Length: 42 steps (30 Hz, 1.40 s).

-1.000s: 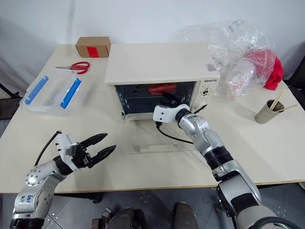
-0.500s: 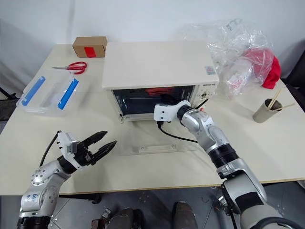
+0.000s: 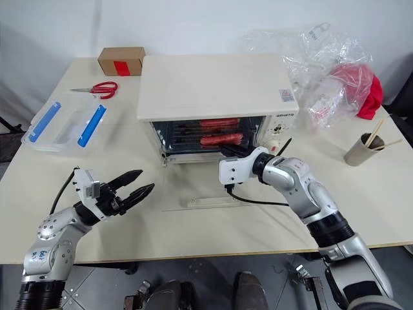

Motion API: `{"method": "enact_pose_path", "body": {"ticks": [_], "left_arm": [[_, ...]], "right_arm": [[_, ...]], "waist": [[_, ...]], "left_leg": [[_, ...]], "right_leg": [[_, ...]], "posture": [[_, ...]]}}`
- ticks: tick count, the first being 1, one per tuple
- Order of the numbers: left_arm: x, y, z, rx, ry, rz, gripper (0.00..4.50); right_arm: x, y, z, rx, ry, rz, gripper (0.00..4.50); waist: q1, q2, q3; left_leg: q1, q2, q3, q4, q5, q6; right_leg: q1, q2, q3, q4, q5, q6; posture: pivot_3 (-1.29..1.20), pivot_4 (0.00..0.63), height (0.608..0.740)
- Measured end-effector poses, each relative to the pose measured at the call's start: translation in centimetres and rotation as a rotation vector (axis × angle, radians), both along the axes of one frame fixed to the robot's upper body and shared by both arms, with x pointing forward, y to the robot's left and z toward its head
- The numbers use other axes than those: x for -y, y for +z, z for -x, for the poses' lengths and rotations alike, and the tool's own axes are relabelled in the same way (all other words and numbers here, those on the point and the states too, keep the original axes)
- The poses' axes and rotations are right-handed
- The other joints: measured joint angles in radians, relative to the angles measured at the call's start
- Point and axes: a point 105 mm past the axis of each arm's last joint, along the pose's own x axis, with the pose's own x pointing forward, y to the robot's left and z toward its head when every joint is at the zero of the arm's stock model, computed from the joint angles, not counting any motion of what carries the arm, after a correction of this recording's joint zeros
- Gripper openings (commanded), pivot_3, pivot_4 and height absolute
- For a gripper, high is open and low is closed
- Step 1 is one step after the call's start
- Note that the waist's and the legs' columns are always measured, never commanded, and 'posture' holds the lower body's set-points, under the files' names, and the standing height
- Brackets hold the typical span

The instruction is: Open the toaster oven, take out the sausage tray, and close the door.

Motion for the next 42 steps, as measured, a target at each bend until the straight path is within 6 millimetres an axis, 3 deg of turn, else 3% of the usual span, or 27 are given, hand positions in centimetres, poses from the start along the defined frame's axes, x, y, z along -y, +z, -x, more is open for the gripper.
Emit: {"method": "enact_pose_path", "body": {"ticks": [5,9,16,21,32,38,42], "left_arm": [[-0.2,0.0,-0.1,-0.024,0.009,0.04,3.26],[-0.7,-0.1,0.2,-0.074,0.008,0.07,3.26],[-1.1,0.0,0.4,-0.204,-0.018,0.167,3.26],[-0.9,0.4,0.7,-0.372,-0.061,0.273,3.26],[2.0,3.3,2.2,-0.752,-0.3,0.403,3.26],[2.8,2.4,2.4,-0.94,-0.306,0.503,3.26],[4.4,1.9,2.6,-1.028,-0.326,0.529,3.26]], "right_arm": [[0.8,-1.2,3.0,-0.038,0.029,-0.013,0.02],[2.7,-2.1,5.3,-0.067,0.013,-0.018,0.02],[4.1,-1.8,7.1,-0.007,0.029,-0.022,0.02],[4.6,-3.3,8.4,-0.03,0.051,0.013,0.02],[4.2,-3.3,9.7,-0.055,0.117,0.05,0.02],[3.3,-2.7,10.2,-0.059,0.166,0.071,0.02],[2.8,-2.0,10.0,-0.043,0.198,0.087,0.02]], "waist": [[0.006,0.0,0.0],[0.026,-0.001,0.0],[0.028,-0.001,0.0],[0.026,-0.001,0.0],[0.026,-0.002,0.0],[0.026,-0.002,0.0],[0.028,-0.002,0.0]], "left_leg": [[0.0,0.0,-0.001,0.002,0.0,0.0],[0.0,0.0,-0.001,0.003,0.0,0.0],[0.001,-0.001,-0.001,0.004,0.0,0.0],[0.001,-0.001,-0.002,0.004,0.0,0.0],[0.008,-0.001,-0.002,0.003,0.0,0.0],[0.013,0.0,-0.004,0.003,0.0,0.0],[0.013,-0.001,-0.006,0.003,0.001,0.0]], "right_leg": [[0.001,0.0,0.0,0.0,0.0,0.0],[0.002,0.0,0.0,-0.001,0.0,0.0],[0.004,-0.001,0.0,0.0,0.0,0.0],[0.004,-0.001,0.0,0.0,0.0,0.0],[0.01,-0.001,0.003,0.001,0.0,0.0],[0.016,-0.001,0.004,0.0,0.0,-0.001],[0.017,-0.001,0.006,0.0,0.0,-0.001]], "posture": [[0.0,0.15,0.74],[0.0,0.15,0.74],[0.0,0.15,0.74],[0.0,0.15,0.74],[0.0,0.15,0.74],[0.0,0.15,0.74],[0.0,0.15,0.74]]}}
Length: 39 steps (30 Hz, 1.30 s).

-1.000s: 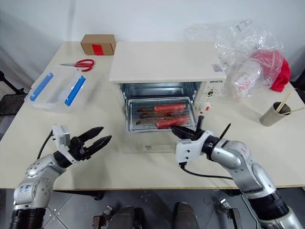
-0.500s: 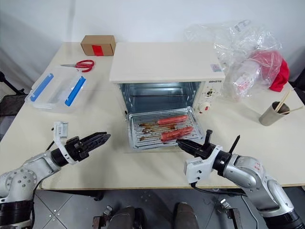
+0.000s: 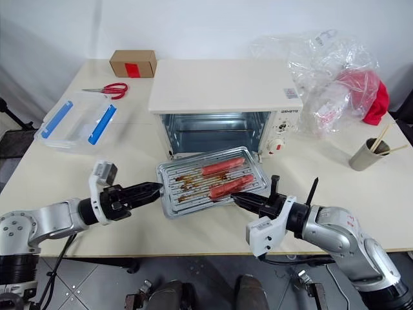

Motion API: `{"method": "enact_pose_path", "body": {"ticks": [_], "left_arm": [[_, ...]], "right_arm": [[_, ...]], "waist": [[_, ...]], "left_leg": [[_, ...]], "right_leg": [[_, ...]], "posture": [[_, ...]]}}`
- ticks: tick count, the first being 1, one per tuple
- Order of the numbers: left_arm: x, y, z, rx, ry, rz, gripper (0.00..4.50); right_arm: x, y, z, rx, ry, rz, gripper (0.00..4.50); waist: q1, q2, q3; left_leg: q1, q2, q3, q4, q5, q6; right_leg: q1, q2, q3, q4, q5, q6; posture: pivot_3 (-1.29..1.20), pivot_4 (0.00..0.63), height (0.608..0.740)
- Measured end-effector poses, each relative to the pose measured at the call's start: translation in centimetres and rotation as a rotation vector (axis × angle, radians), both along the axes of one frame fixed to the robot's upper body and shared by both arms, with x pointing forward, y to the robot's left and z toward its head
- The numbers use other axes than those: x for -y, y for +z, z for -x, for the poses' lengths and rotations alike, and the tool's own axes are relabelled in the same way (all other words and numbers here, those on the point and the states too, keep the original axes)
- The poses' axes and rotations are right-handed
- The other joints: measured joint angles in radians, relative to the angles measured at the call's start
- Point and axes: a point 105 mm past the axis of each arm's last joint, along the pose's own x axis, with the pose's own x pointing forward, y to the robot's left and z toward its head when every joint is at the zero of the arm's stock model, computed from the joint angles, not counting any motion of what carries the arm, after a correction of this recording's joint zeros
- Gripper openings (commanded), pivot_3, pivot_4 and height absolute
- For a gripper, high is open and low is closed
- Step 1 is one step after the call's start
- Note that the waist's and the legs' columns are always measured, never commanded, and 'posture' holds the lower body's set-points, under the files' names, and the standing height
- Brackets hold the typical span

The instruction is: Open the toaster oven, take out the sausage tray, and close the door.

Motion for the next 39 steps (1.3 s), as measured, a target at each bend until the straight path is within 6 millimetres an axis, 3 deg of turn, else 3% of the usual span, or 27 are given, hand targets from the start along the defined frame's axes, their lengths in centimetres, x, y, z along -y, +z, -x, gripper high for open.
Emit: {"method": "enact_pose_path", "body": {"ticks": [3,6,15,23,26,34,39], "left_arm": [[1.1,-0.3,-0.3,-0.022,0.007,0.058,3.26],[2.1,-0.4,-0.3,-0.029,-0.001,0.084,2.7],[3.5,-0.2,-1.3,-0.036,0.053,0.134,0.02],[3.6,0.0,-1.6,-0.045,0.086,0.171,0.02],[3.6,0.1,-1.9,-0.053,0.115,0.203,0.0],[1.9,-0.4,-1.9,-0.071,0.18,0.241,0.0],[-0.1,-1.7,-1.1,-0.111,0.204,0.247,0.0]], "right_arm": [[-0.3,0.3,-0.1,0.008,0.02,0.01,0.02],[-0.5,0.6,-0.5,0.018,0.041,0.023,0.0],[-0.6,-0.1,-0.5,-0.018,0.057,0.038,0.0],[-0.4,-0.1,-0.6,-0.048,0.042,0.022,0.0],[-0.3,0.0,-0.7,-0.078,0.036,-0.002,0.69],[1.0,-0.4,-0.6,-0.181,-0.025,-0.086,3.29],[2.6,0.0,-0.9,-0.222,-0.067,-0.126,3.29]], "waist": [[0.001,0.0,0.0],[0.0,0.0,0.0],[0.001,0.0,0.0],[0.002,0.0,0.0],[0.003,0.0,0.0],[0.004,0.0,0.0],[0.001,0.0,0.0]], "left_leg": [[0.0,-0.002,-0.001,0.001,0.0,0.0],[0.0,-0.001,-0.001,0.001,0.0,0.0],[0.0,-0.001,-0.001,0.001,0.0,0.0],[0.0,-0.002,-0.001,0.001,0.0,0.0],[0.0,-0.002,-0.001,0.0,0.001,0.0],[0.0,-0.002,-0.001,0.0,0.001,0.0],[0.0,-0.001,-0.001,-0.001,0.001,0.001]], "right_leg": [[0.002,0.0,0.0,-0.001,0.0,0.0],[0.002,0.002,-0.001,-0.002,0.0,0.0],[0.003,0.002,-0.001,-0.004,0.0,0.0],[0.003,0.002,-0.001,-0.005,0.0,0.0],[0.004,0.002,-0.001,-0.006,0.0,0.0],[0.004,0.002,-0.001,-0.008,0.0,0.0],[0.004,0.003,-0.001,-0.008,0.0,0.0]], "posture": [[0.0,0.15,0.74],[0.0,0.15,0.74],[0.0,0.15,0.74],[0.0,0.15,0.74],[0.0,0.15,0.74],[0.0,0.15,0.74],[0.0,0.15,0.74]]}}
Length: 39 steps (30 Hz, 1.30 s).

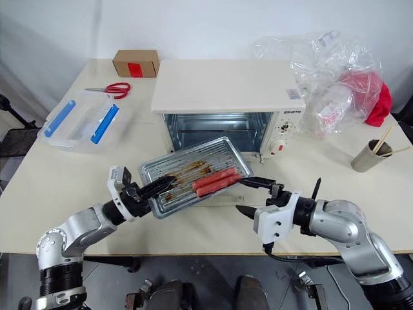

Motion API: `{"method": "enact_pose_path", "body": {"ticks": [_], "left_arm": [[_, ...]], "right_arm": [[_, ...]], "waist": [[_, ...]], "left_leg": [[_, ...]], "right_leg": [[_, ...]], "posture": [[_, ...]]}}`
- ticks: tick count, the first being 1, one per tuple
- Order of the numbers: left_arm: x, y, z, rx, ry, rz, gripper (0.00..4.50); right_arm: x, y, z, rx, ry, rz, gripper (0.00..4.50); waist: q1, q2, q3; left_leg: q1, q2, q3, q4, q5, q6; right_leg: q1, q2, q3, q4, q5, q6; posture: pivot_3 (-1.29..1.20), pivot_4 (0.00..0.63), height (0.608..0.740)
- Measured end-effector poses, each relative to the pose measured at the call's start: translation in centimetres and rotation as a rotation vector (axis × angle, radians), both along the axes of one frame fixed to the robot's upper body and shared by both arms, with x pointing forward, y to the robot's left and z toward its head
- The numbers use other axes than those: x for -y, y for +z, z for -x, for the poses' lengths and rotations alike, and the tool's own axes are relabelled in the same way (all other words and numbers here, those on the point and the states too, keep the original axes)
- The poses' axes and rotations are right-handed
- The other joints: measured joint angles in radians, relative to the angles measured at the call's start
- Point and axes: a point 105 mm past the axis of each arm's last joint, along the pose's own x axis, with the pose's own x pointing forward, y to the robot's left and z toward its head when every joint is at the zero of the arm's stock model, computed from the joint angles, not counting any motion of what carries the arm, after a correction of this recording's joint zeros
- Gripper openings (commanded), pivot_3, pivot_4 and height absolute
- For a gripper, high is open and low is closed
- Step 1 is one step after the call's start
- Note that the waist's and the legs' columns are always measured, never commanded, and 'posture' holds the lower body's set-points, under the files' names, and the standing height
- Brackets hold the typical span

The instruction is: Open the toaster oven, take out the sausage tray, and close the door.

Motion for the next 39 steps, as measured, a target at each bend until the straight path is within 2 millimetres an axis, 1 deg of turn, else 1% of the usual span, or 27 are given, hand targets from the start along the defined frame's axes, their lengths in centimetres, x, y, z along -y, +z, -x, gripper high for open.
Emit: {"method": "enact_pose_path", "body": {"ticks": [2,4,5,8,13,16,19,23,25,27,30,31,34,39], "left_arm": [[-1.2,-0.7,0.8,-0.02,0.004,0.01,0.0],[-2.1,-0.9,1.4,-0.018,0.012,0.034,0.0],[-2.7,-0.9,2.0,-0.012,0.006,0.046,0.0],[-4.4,-1.3,3.9,-0.022,-0.003,0.051,0.0],[-6.5,-1.9,6.5,-0.025,0.057,0.126,0.0],[-8.3,-2.4,8.0,-0.033,0.172,0.152,0.0],[-9.9,-3.1,9.3,-0.049,0.298,0.173,0.0],[-11.3,-4.3,10.7,-0.09,0.435,0.192,0.0],[-11.9,-4.8,11.4,-0.105,0.495,0.199,0.0],[-12.8,-5.2,11.9,-0.116,0.569,0.2,0.0],[-14.1,-5.6,12.0,-0.119,0.688,0.211,0.0],[-14.2,-5.6,12.0,-0.118,0.704,0.212,0.0],[-13.8,-5.0,10.9,-0.08,0.715,0.225,0.0],[-12.0,-3.5,9.1,-0.013,0.64,0.228,0.0]], "right_arm": [[1.2,-0.1,-0.4,-0.025,-0.048,-0.031,3.29],[2.2,-0.3,-0.9,-0.047,-0.087,-0.051,2.92],[2.8,-0.4,-1.0,-0.063,-0.103,-0.072,2.71],[4.5,-0.6,-1.5,-0.1,-0.155,-0.127,1.76],[7.6,-2.2,-2.3,-0.146,-0.245,-0.152,0.1],[9.7,-3.5,-3.1,-0.192,-0.327,-0.168,0.04],[11.1,-4.3,-3.7,-0.258,-0.389,-0.204,0.04],[11.4,-5.2,-4.0,-0.375,-0.396,-0.232,0.04],[10.8,-5.6,-4.0,-0.435,-0.37,-0.247,0.04],[9.8,-6.0,-3.9,-0.51,-0.319,-0.287,0.04],[7.9,-6.8,-3.2,-0.638,-0.217,-0.346,0.04],[7.5,-7.0,-3.1,-0.658,-0.195,-0.361,0.04],[6.2,-7.2,-3.5,-0.702,-0.154,-0.386,0.04],[4.8,-6.3,-4.7,-0.686,-0.105,-0.433,0.04]], "waist": [[-0.002,0.0,0.0],[-0.001,0.0,0.0],[-0.002,0.0,0.0],[-0.004,0.0,0.0],[-0.004,0.0,0.0],[-0.005,0.0,0.0],[-0.008,0.001,0.0],[-0.006,0.001,0.0],[-0.006,0.001,0.0],[-0.003,0.0,0.0],[-0.002,0.0,0.0],[-0.002,0.0,0.0],[-0.002,0.0,0.0],[-0.004,-0.001,-0.001]], "left_leg": [[0.0,0.0,0.0,0.0,0.0,0.0],[0.0,0.0,0.0,0.0,0.0,0.0],[0.0,0.001,0.0,0.0,0.0,0.0],[0.0,0.001,0.001,-0.001,0.0,0.0],[0.0,0.001,0.002,-0.001,0.0,0.0],[0.001,0.001,0.001,-0.001,0.0,0.0],[0.002,0.002,0.002,-0.001,0.0,0.0],[0.002,0.002,0.002,0.0,0.0,0.0],[0.001,0.001,0.002,0.0,0.0,0.0],[0.001,0.001,0.001,0.0,0.0,0.0],[0.001,0.002,0.0,0.0,0.0,0.0],[0.001,0.001,0.0,0.0,0.0,0.0],[0.001,0.001,0.0,0.0,0.0,0.0],[0.001,0.0,0.0,0.0,0.0,0.0]], "right_leg": [[0.0,0.0,0.0,0.0,0.0,0.0],[0.0,0.0,0.0,0.0,0.0,0.0],[0.0,0.001,0.0,0.0,0.0,0.0],[-0.001,0.001,0.001,0.0,0.0,0.0],[-0.001,0.0,0.001,-0.001,0.0,0.0],[-0.001,0.0,0.002,-0.001,-0.001,-0.001],[-0.001,0.0,0.002,-0.002,-0.001,-0.002],[-0.001,-0.001,0.002,-0.002,-0.001,-0.002],[-0.001,-0.002,0.002,-0.002,-0.001,-0.002],[-0.001,-0.002,0.002,-0.002,-0.001,-0.002],[0.0,-0.003,0.001,-0.003,-0.001,-0.002],[0.0,-0.003,0.001,-0.003,-0.001,-0.002],[0.0,-0.003,0.001,-0.002,-0.001,-0.002],[-0.001,-0.002,0.001,-0.001,-0.001,-0.002]], "posture": [[0.0,0.15,0.74],[0.0,0.15,0.74],[0.0,0.15,0.74],[0.0,0.15,0.74],[0.0,0.15,0.74],[0.0,0.15,0.74],[0.0,0.15,0.74],[0.0,0.15,0.74],[0.0,0.15,0.74],[0.0,0.15,0.74],[0.0,0.15,0.74],[0.0,0.15,0.74],[0.0,0.15,0.74],[0.0,0.15,0.74]]}}
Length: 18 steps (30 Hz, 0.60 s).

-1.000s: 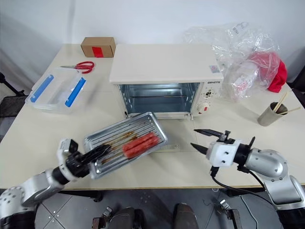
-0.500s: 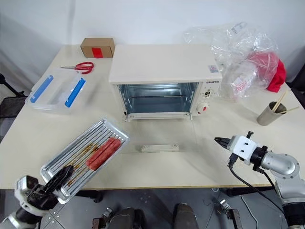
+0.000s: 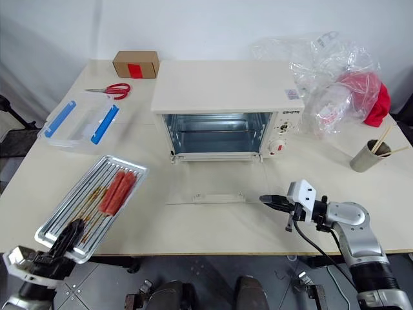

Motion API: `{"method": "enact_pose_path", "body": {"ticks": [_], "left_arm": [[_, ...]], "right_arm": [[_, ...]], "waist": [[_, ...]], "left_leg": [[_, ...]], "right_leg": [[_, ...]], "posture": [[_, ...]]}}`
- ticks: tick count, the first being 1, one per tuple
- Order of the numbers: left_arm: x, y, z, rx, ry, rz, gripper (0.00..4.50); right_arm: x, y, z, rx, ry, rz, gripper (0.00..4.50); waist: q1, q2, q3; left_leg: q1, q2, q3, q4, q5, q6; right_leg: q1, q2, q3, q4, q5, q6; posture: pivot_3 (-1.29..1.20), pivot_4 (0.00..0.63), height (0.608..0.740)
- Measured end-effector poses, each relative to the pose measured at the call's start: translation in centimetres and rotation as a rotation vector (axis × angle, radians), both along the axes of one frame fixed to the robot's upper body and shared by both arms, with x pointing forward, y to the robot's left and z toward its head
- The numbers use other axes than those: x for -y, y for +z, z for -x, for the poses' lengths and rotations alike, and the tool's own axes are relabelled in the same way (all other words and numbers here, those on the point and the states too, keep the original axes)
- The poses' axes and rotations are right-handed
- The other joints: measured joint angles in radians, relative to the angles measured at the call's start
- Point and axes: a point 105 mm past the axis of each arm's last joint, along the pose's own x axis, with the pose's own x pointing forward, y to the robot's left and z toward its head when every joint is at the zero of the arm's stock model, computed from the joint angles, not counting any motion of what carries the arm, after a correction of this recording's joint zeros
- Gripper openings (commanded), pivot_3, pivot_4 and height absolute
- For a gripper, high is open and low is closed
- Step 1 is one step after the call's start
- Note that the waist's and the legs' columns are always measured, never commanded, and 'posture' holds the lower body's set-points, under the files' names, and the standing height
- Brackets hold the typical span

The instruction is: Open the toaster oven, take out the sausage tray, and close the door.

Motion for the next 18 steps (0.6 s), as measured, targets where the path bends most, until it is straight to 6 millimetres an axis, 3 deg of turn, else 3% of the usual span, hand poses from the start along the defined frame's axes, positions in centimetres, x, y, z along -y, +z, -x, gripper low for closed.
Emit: {"method": "enact_pose_path", "body": {"ticks": [4,10,14,18], "left_arm": [[-0.1,-0.1,-0.3,-0.017,0.006,-0.006,0.0],[-0.8,0.3,-0.6,-0.007,0.03,-0.019,0.0],[-1.0,0.1,-0.8,-0.009,0.023,-0.005,0.0],[-0.2,0.0,-0.9,-0.019,-0.03,-0.015,0.0]], "right_arm": [[-0.2,1.3,-0.4,0.082,-0.029,-0.074,0.04],[0.6,7.2,-0.7,0.295,-0.113,-0.195,0.04],[0.9,9.8,-1.1,0.317,-0.143,-0.272,0.04],[0.4,11.2,-1.4,0.274,-0.116,-0.347,0.04]], "waist": [[0.0,0.0,0.0],[0.001,0.0,0.0],[0.001,0.0,0.0],[0.0,0.0,0.0]], "left_leg": [[0.0,0.0,0.0,0.0,0.0,0.0],[-0.001,0.0,0.0,0.0,0.0,0.0],[-0.001,0.0,0.0,0.0,0.0,0.0],[-0.001,0.0,0.0,0.0,0.0,0.0]], "right_leg": [[-0.001,0.0,0.0,0.0,0.0,0.0],[0.0,0.0,0.0,0.0,0.0,0.0],[-0.001,0.0,0.0,0.0,0.0,0.0],[-0.001,0.0,0.0,0.0,0.0,0.0]], "posture": [[0.0,0.15,0.74],[0.0,0.15,0.74],[0.0,0.15,0.74],[0.0,0.15,0.74]]}}
